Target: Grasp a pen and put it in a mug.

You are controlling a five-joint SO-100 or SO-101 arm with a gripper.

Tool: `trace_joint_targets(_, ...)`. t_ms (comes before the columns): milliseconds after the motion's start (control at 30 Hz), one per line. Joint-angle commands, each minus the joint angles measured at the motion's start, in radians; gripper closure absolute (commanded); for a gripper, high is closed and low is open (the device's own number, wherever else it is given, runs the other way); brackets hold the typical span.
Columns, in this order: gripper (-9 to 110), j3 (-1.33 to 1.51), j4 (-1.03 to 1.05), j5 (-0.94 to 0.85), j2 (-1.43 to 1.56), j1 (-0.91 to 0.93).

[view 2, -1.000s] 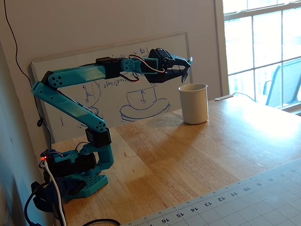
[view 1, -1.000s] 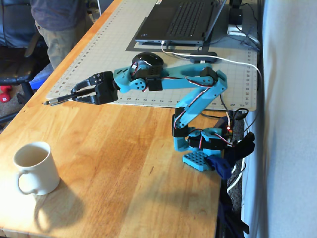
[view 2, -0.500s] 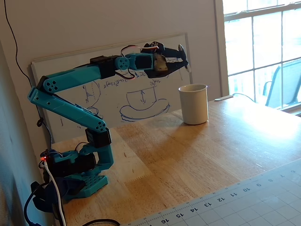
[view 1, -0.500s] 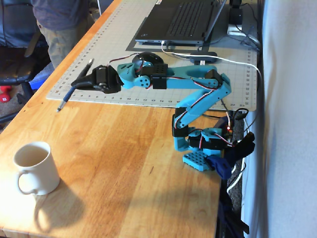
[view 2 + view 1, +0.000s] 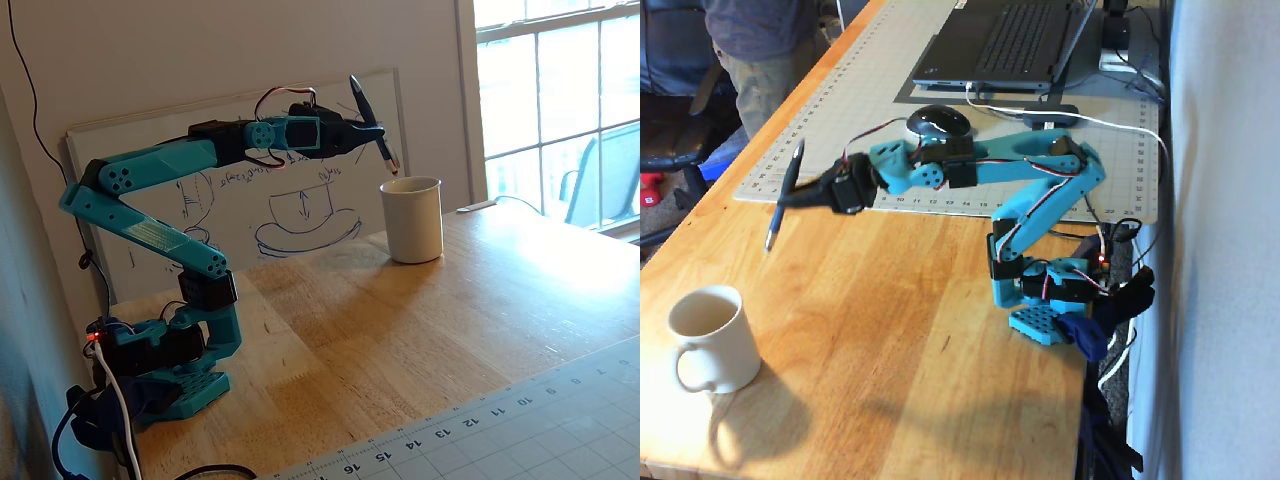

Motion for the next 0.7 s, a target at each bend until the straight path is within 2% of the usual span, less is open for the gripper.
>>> trace_joint_targets(0, 101, -0.153, -0.012, -0.043, -0.052, -0.061)
trace_joint_targets(233, 101, -0.351, -0.014, -0.104, -0.235, -0.137)
trace_joint_targets(667, 101, -0.606, -0.014, -0.124, -0.594, -0.143)
